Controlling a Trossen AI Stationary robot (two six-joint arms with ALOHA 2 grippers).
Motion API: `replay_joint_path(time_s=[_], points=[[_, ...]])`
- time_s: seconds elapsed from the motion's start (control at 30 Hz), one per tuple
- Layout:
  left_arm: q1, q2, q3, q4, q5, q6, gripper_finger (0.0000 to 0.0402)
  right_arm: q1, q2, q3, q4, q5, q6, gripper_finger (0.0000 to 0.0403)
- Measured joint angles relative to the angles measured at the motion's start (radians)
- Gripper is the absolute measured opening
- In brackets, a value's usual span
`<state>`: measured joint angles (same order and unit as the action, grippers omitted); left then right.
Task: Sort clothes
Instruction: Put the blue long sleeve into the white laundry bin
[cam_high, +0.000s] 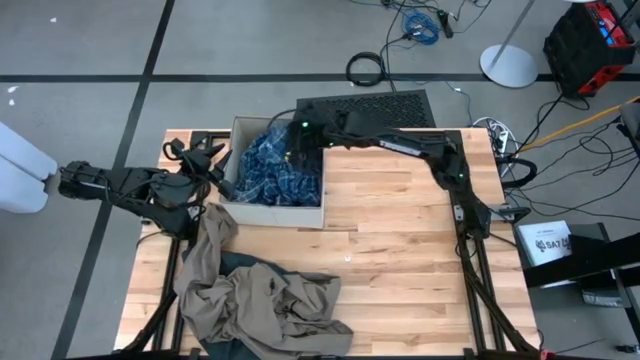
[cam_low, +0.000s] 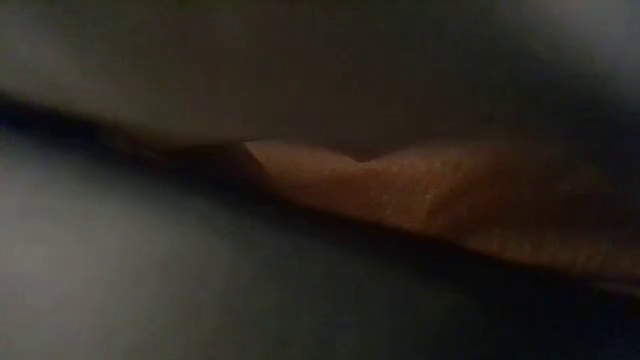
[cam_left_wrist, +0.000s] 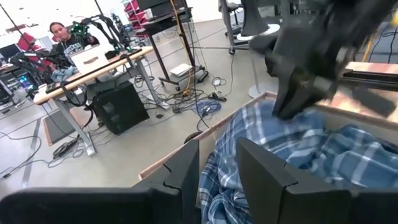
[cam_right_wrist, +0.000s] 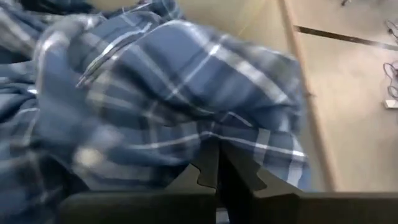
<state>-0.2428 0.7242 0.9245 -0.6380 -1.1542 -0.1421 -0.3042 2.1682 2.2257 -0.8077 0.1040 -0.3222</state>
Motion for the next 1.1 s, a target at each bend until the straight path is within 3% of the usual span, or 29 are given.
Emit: replay_joint_path(time_s=[0.17, 0.43, 0.87, 1.1], points=[[0.000, 0.000, 0.000, 0.000, 0.000, 0.000, 0.0116, 0.003, 0.101, 0.000, 0.162, -0.012, -0.003, 0.0001], [0.000, 0.000, 0.000, 0.000, 0.000, 0.001, 0.0116, 0.006, 0.230, 0.000, 0.369, -0.145, 0.007, 0.0000], [0.000, 0.000, 0.000, 0.001, 0.000, 0.017, 0.0116, -0.022, 0.326, 0.005, 0.247, -0.392, 0.117, 0.0000], [0.000, 0.000, 0.000, 0.001, 0.000, 0.018, 0.0116, -0.035, 0.315, 0.001, 0.260, -0.388, 0.121, 0.0000]])
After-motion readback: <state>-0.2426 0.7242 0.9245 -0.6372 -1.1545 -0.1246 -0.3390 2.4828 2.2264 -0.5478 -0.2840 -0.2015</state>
